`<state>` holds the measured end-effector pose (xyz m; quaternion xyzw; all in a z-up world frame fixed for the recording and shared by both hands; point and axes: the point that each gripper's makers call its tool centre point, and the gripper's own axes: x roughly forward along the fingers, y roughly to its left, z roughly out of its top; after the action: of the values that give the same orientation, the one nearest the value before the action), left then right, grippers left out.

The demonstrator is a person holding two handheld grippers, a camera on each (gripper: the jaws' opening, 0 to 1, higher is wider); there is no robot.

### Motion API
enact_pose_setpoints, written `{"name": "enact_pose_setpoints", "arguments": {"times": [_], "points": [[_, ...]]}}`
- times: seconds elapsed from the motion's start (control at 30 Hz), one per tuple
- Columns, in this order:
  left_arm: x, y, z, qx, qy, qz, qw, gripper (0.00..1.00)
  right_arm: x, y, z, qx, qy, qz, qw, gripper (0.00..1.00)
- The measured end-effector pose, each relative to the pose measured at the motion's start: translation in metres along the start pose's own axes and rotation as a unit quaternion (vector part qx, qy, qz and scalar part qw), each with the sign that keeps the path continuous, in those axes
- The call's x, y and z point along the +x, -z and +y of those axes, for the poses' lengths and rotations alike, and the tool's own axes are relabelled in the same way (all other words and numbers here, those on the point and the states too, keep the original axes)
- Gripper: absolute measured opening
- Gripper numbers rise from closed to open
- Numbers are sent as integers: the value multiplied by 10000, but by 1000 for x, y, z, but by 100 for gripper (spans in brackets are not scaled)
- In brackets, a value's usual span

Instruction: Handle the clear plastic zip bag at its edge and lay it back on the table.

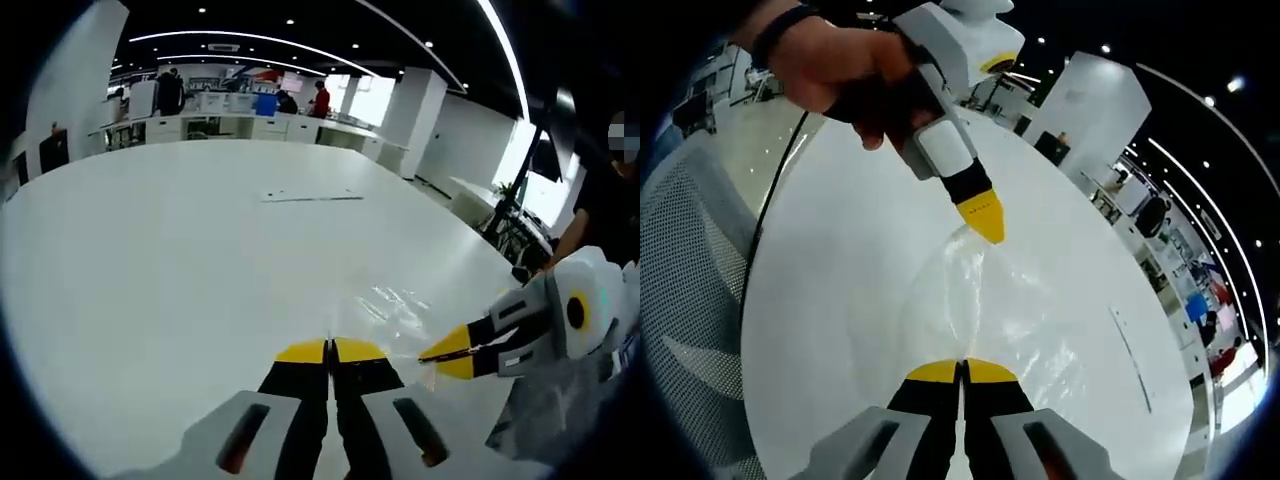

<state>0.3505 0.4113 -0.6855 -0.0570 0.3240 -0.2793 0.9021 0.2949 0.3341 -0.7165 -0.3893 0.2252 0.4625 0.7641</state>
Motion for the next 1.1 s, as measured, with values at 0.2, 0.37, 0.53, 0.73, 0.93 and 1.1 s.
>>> {"name": "enact_pose_setpoints", "arguments": {"times": [0.2,0.37,0.53,0.73,0.93,1.1], "points": [[-6,7,-3,-89,-19,22,10000,0,0,4,0,19,-5,16,10000,0],[-7,9,-4,-274,-67,-31,9996,0,-1,8,0,102,9,45,9999,0],[-6,11,-3,-436,-153,-58,9989,0,-1,12,4,258,-8,135,9996,4],[-5,12,1,-327,-228,-10,9992,0,-7,13,2,714,104,49,9974,9],[-6,11,-1,-359,-280,-19,9990,0,-7,2,-6,990,159,-202,9948,14],[-2,10,-1,-270,-269,9,9993,0,0,-19,3,1640,-21,-618,9845,23]]}}
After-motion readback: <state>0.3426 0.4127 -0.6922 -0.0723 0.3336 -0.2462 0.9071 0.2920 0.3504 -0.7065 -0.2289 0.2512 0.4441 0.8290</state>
